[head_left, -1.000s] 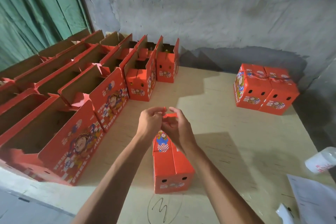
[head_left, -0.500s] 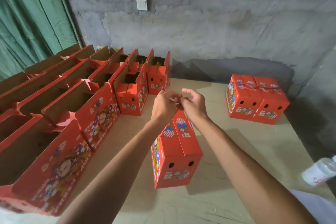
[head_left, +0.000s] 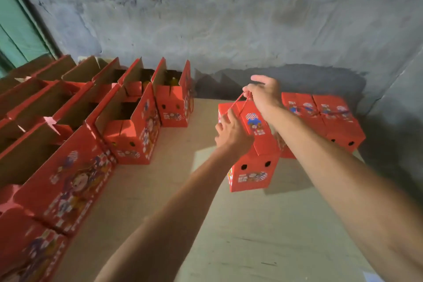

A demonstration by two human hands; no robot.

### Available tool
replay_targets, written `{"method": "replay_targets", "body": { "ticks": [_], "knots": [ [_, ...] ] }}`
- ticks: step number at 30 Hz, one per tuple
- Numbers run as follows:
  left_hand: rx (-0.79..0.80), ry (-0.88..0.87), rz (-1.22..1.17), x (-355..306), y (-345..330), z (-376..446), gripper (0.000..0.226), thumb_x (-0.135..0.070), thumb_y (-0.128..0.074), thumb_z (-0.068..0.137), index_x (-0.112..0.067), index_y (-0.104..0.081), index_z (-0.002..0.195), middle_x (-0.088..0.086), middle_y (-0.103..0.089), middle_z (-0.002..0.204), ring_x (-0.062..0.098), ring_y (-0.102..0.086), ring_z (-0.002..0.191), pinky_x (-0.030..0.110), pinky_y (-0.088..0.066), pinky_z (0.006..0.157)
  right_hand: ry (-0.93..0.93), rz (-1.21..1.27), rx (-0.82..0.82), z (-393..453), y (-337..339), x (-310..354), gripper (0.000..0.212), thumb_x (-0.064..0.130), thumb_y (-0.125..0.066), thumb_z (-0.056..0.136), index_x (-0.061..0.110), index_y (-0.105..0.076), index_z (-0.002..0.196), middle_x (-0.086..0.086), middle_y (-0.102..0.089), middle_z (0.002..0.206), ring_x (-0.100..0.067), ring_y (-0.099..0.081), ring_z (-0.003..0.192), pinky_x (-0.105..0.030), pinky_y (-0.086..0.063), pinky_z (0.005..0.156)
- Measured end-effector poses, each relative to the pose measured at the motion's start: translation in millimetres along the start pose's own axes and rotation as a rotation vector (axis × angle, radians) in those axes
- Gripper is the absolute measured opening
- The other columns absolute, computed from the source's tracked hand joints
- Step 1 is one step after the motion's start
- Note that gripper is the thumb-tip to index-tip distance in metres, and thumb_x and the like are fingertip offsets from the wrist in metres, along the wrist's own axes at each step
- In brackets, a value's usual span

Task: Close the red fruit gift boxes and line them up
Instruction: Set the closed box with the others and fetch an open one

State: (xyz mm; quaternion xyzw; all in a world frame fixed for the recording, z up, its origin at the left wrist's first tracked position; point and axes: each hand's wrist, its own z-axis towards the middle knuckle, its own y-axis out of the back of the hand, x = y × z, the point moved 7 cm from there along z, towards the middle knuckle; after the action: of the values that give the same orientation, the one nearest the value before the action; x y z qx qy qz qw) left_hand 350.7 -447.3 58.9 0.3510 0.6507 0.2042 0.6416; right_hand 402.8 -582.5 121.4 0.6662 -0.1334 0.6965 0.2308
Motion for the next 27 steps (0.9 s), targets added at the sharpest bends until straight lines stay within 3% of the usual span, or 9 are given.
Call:
{"method": "replay_targets", "body": {
  "ticks": [7,11,12,14,16,18,21,25,27],
  "knots": [
    [0.138,-0.057,-0.090,-20.6,-84.4,115.8,0.099,-0.011,-0.061,0.086,-0.045,-0.004,0.160,0.004,-0.026,0.160,0.040,-0.044,0.134,0.052,-0.050,0.103,0.054,-0.163,-0.041,123.9,52.3,-30.0,0.048,0.002,-0.073,0.082,0.007,-0.066,0.129,-0.006,-0.072,0.070,-0.012,-0.066,0.062,-0.031,-0.059,0.072],
    [0.183,-0.116,-0.092,-18.3,-131.4,169.6,0.103,0.006,-0.052,0.083,-0.048,-0.008,0.160,0.000,-0.031,0.158,0.032,-0.059,0.117,0.036,-0.058,0.068,0.024,-0.171,-0.069,164.7,63.8,-68.8,0.043,0.004,-0.069,0.085,0.009,-0.067,0.127,-0.008,-0.073,0.078,-0.014,-0.067,0.068,-0.030,-0.057,0.075],
    [0.205,-0.109,-0.099,-15.7,-143.6,179.5,0.101,0.007,-0.050,0.083,-0.046,-0.012,0.160,0.002,-0.034,0.156,0.031,-0.058,0.118,0.035,-0.057,0.069,0.006,-0.158,-0.098,170.9,68.6,-81.4,0.042,0.004,-0.067,0.086,0.006,-0.067,0.128,-0.009,-0.072,0.081,-0.014,-0.066,0.067,-0.027,-0.056,0.073],
    [0.235,-0.095,-0.122,-10.7,-165.5,192.2,0.090,0.007,-0.050,0.085,-0.037,-0.026,0.160,0.004,-0.039,0.155,0.030,-0.056,0.127,0.038,-0.058,0.086,-0.020,-0.159,-0.138,178.9,79.0,-106.9,0.041,0.005,-0.065,0.089,0.005,-0.066,0.130,-0.009,-0.072,0.089,-0.014,-0.067,0.073,-0.028,-0.056,0.077],
    [0.239,-0.109,-0.091,-5.6,-180.8,198.9,0.076,0.005,-0.052,0.088,-0.029,-0.040,0.155,0.000,-0.031,0.163,0.026,-0.046,0.140,0.039,-0.051,0.106,-0.011,-0.196,-0.140,181.5,84.3,-123.1,0.039,0.008,-0.065,0.091,0.008,-0.067,0.130,-0.008,-0.072,0.098,-0.017,-0.067,0.084,-0.031,-0.056,0.084],
    [0.237,-0.139,-0.046,0.0,-189.6,200.3,0.070,0.002,-0.052,0.090,-0.026,-0.043,0.154,-0.004,-0.019,0.168,0.022,-0.037,0.147,0.038,-0.046,0.112,0.032,-0.259,-0.132,181.1,82.7,-123.8,0.038,0.010,-0.064,0.091,0.010,-0.068,0.129,-0.006,-0.072,0.101,-0.015,-0.066,0.088,-0.028,-0.054,0.083],
    [0.247,-0.155,-0.080,7.2,-187.1,197.8,0.071,0.003,-0.052,0.089,-0.024,-0.045,0.154,-0.004,-0.022,0.168,0.021,-0.038,0.146,0.038,-0.050,0.107,0.052,-0.453,-0.122,175.0,74.0,-112.4,0.036,0.014,-0.060,0.095,0.011,-0.067,0.130,-0.006,-0.070,0.120,-0.019,-0.067,0.107,-0.026,-0.051,0.092],
    [0.172,-0.153,-0.203,13.3,-153.4,190.4,0.060,0.000,-0.055,0.087,-0.023,-0.059,0.142,0.003,-0.049,0.149,0.022,-0.061,0.118,0.025,-0.056,0.075,0.164,-1.062,-0.115,147.8,51.5,-88.9,0.029,0.023,-0.057,0.096,0.003,-0.068,0.112,-0.022,-0.063,0.120,-0.042,-0.060,0.113,-0.046,-0.052,0.091],
    [0.102,-0.173,-0.219,16.6,-126.1,183.4,0.053,-0.004,-0.055,0.089,-0.023,-0.062,0.138,0.004,-0.052,0.146,0.022,-0.061,0.120,0.027,-0.053,0.090,0.272,-1.171,-0.108,130.5,28.9,-72.7,0.028,0.024,-0.057,0.096,0.003,-0.069,0.109,-0.022,-0.060,0.119,-0.043,-0.058,0.112,-0.045,-0.050,0.089]
  ]
}}
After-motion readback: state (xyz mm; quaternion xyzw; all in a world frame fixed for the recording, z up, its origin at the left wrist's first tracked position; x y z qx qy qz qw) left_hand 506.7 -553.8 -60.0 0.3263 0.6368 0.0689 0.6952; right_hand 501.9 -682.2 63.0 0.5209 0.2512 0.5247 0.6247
